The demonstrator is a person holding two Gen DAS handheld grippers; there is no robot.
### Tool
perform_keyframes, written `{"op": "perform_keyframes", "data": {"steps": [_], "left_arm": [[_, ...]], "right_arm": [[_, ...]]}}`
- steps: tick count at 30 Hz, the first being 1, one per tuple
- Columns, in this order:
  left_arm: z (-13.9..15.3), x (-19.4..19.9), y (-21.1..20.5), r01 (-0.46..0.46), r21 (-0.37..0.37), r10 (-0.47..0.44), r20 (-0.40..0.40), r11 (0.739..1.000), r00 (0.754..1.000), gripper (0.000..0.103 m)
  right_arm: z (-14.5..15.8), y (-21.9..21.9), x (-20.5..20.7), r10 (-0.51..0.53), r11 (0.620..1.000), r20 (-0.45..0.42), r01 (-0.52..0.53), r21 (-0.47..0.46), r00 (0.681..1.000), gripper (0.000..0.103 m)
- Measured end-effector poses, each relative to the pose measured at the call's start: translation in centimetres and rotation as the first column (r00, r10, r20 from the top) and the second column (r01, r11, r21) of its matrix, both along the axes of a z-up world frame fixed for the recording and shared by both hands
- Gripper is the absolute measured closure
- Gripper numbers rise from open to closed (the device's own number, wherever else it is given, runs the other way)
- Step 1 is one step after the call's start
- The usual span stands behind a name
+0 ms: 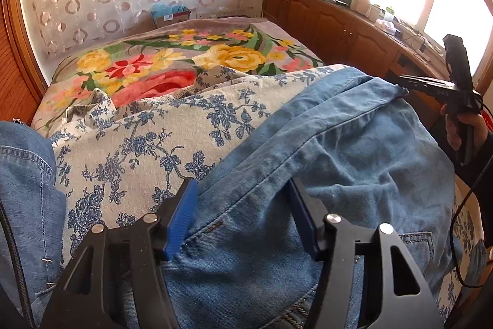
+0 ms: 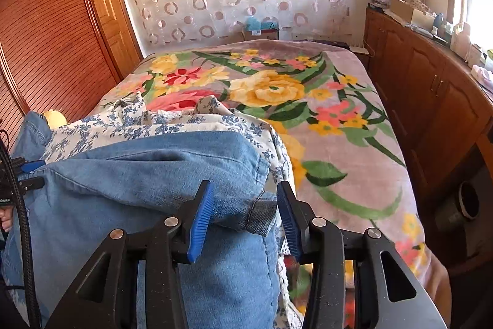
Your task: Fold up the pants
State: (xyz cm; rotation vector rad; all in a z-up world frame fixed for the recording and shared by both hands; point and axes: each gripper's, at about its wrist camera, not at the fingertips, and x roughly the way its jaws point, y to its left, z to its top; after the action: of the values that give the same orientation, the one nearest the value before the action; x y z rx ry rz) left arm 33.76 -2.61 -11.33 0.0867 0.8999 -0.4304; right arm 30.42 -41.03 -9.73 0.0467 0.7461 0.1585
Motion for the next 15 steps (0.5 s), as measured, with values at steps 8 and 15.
{"op": "perform_keyframes", "data": {"steps": [8,15], "left_arm": [[-0.6,0.1,0.2,-0.002,0.004,0.002,-0.013,1.0,1.0,0.045],[-0.7,0.1,0.1,-0.001,0.01,0.002,-0.018,1.0,1.0,0.045]], "right_arm": [[0.6,-0.7,-1.4,0.002,0.999,0.006,-0.003,0.037,1.0,0.058],[0.2,-0.2,-1.4,0.017,1.0,0.004,-0.017,0.016,1.0,0.057]]}}
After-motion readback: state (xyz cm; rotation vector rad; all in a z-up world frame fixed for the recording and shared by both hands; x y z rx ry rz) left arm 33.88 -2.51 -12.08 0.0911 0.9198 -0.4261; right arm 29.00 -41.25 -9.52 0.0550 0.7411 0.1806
